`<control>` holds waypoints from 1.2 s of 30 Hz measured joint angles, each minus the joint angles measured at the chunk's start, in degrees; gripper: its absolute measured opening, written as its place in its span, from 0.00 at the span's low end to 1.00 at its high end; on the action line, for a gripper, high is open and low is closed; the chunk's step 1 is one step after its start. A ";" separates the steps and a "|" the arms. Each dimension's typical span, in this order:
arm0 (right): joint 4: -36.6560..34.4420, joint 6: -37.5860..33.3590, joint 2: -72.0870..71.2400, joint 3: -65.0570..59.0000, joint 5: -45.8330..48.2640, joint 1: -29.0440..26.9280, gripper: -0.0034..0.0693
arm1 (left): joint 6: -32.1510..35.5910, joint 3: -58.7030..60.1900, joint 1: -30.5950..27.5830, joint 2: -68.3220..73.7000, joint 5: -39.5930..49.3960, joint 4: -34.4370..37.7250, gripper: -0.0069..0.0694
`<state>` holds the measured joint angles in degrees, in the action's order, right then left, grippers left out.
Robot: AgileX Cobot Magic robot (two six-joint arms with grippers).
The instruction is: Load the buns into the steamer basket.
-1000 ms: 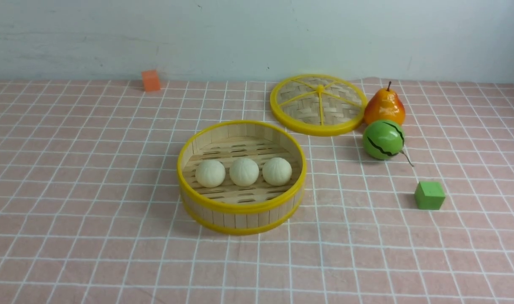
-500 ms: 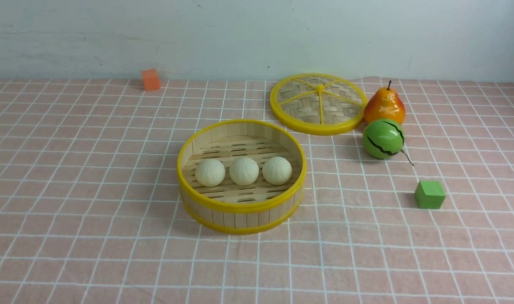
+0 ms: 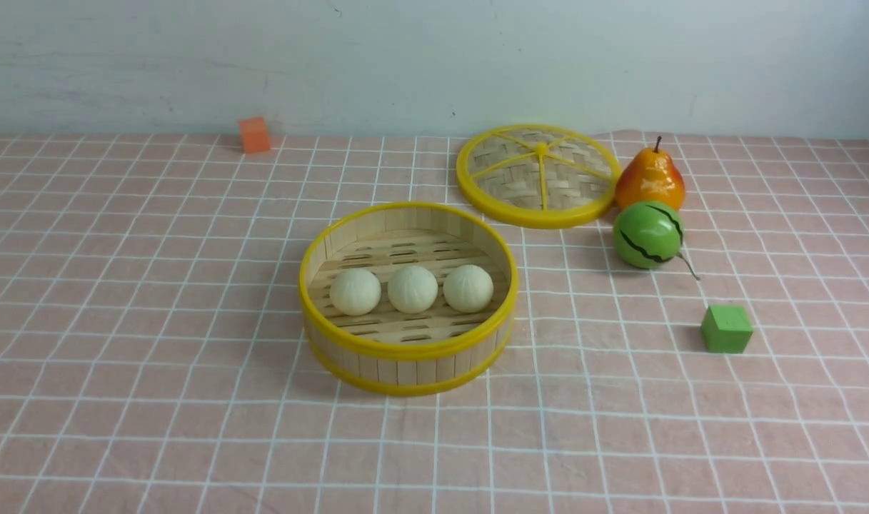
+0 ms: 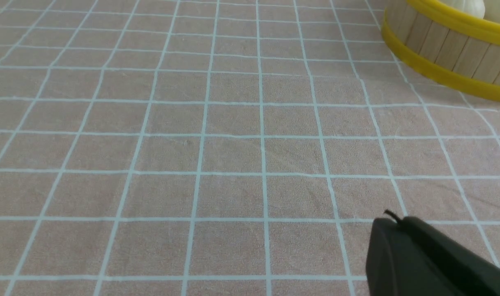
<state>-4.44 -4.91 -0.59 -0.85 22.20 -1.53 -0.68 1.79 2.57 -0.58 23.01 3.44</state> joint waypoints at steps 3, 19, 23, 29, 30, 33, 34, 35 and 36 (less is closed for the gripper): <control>0.00 0.00 0.00 0.00 0.00 0.00 0.14 | 0.00 0.00 0.00 0.00 0.00 0.00 0.07; 0.00 0.00 0.00 0.00 0.00 0.00 0.17 | 0.00 0.00 0.00 0.00 0.00 0.00 0.07; 0.00 0.00 0.00 0.00 0.00 0.00 0.18 | 0.00 0.00 0.00 0.00 0.00 0.00 0.07; 0.00 0.00 0.00 0.00 0.00 0.00 0.19 | 0.00 0.00 0.00 0.00 0.00 0.00 0.07; 0.00 0.00 0.00 0.00 0.00 0.00 0.19 | 0.00 0.00 0.00 0.00 0.00 0.00 0.07; 0.05 0.00 0.00 0.00 0.00 0.00 0.20 | 0.00 0.00 0.00 0.00 0.00 0.00 0.07; 0.05 0.00 0.00 0.00 0.00 0.00 0.20 | 0.00 0.00 0.00 0.00 0.00 0.00 0.07; 0.05 0.00 0.00 0.00 0.00 0.00 0.20 | 0.00 0.00 0.00 0.00 0.00 0.00 0.07; 0.05 0.00 0.00 0.00 0.00 0.00 0.20 | 0.00 0.00 0.00 0.00 0.00 0.00 0.07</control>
<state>-4.39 -4.91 -0.59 -0.85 22.20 -1.53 -0.68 1.79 2.57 -0.58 23.01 3.44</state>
